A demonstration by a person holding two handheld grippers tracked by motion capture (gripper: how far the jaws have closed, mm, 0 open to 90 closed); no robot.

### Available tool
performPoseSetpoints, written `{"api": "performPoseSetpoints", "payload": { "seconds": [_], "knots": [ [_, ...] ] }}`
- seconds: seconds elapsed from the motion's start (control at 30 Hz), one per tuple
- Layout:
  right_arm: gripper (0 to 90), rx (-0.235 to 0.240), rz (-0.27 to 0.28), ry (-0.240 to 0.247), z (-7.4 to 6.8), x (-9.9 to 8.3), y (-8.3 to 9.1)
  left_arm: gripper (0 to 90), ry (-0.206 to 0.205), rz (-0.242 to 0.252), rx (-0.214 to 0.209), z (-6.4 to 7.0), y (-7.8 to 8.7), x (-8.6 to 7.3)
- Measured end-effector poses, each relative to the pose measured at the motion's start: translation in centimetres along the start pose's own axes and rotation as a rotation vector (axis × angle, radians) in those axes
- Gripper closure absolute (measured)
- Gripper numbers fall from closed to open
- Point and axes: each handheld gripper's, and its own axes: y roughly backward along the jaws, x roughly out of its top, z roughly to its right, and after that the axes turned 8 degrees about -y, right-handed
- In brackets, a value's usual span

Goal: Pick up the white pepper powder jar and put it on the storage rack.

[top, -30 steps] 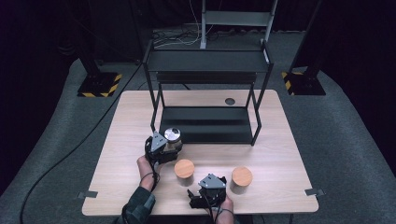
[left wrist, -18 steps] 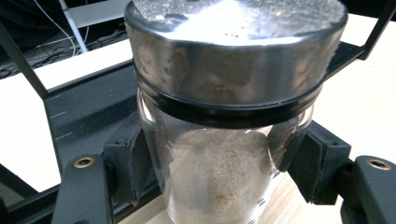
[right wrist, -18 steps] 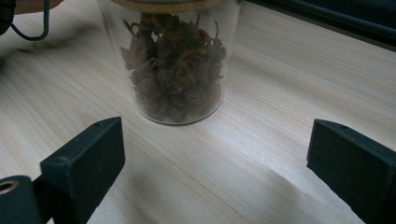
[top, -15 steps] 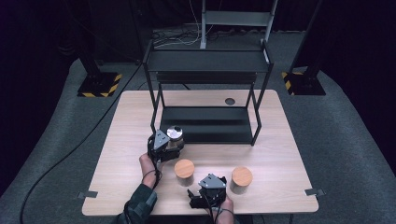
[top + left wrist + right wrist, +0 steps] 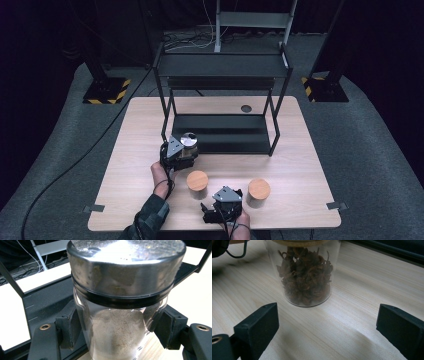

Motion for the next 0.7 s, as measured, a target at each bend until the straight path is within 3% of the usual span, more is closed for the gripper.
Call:
{"api": "performPoseSetpoints", "payload": {
  "seconds": [0.7],
  "knots": [
    [3.7, -0.001, 0.000, 0.002, 0.0, 0.0, 0.0, 30.3, -0.017, -0.009, -0.002, -0.3, -1.1, 0.5]
  ]
}}
